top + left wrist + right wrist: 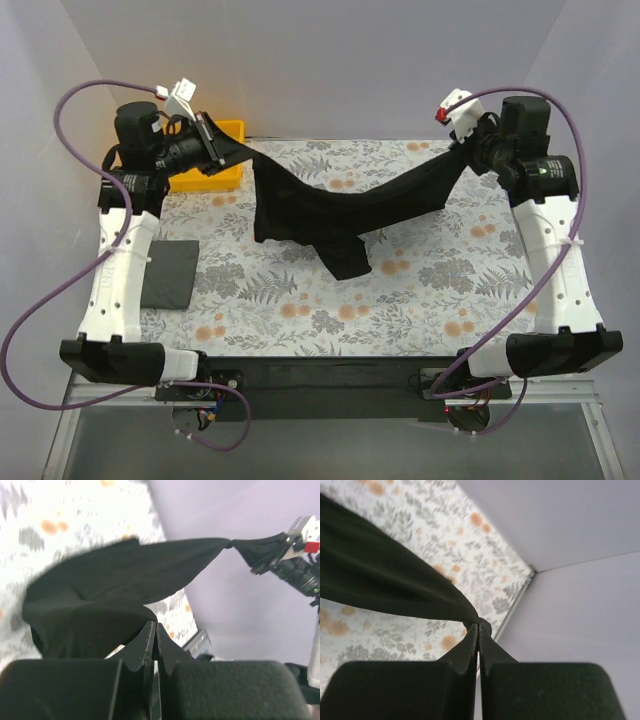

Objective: Fold and stack the t-shirts
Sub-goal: Flatten the tshirt out

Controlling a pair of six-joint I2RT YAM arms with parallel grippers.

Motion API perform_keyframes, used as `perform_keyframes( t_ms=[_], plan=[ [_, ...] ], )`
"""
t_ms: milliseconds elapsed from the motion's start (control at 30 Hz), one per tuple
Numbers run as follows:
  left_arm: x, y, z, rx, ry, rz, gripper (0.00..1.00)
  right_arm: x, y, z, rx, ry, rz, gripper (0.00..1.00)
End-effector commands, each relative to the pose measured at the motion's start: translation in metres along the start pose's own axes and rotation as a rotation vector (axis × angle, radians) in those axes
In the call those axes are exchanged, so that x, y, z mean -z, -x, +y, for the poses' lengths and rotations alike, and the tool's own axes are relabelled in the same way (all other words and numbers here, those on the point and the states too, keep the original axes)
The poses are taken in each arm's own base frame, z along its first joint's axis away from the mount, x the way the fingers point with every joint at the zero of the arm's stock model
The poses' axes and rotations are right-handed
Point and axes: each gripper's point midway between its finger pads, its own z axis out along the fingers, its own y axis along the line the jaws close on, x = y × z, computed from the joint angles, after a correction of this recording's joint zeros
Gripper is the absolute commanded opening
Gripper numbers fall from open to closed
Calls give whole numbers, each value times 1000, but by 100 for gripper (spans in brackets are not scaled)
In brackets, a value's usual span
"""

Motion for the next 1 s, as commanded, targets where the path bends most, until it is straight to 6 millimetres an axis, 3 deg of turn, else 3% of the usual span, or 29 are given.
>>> perform_keyframes(
  t_ms=[0, 67, 167, 200, 267, 300, 567, 633, 733, 867, 967],
  plan=[
    [48, 32, -66, -98, -60, -202, 0, 61, 48, -32, -5, -153, -166, 1],
    [74, 35, -88, -179, -82, -293, 0, 90, 63, -43, 3, -232, -240, 1],
    [101, 50, -107, -266, -79, -466, 0, 119, 77, -57, 11, -332, -311, 1],
    [121, 54, -126, -317, -109, -544, 0, 135, 81, -61, 13, -375, -334, 1],
    [142, 59, -140, -351, -115, -639, 0, 153, 91, -70, 23, -432, -381, 1],
    [148, 61, -146, -364, -126, -666, 0, 167, 97, -73, 25, -461, -410, 1],
    [175, 73, -180, -397, -184, -755, 0, 221, 126, -90, 55, -594, -554, 1],
    [178, 78, -182, -400, -181, -784, 0, 223, 128, -90, 68, -600, -564, 1],
    [175, 88, -171, -392, -124, -815, 0, 208, 122, -87, 87, -580, -534, 1],
    [150, 108, -130, -306, 23, -789, 0, 182, 114, -86, 90, -552, -505, 1],
    [138, 113, -123, -287, 24, -760, 0, 170, 119, -90, 76, -542, -515, 1]
  ],
)
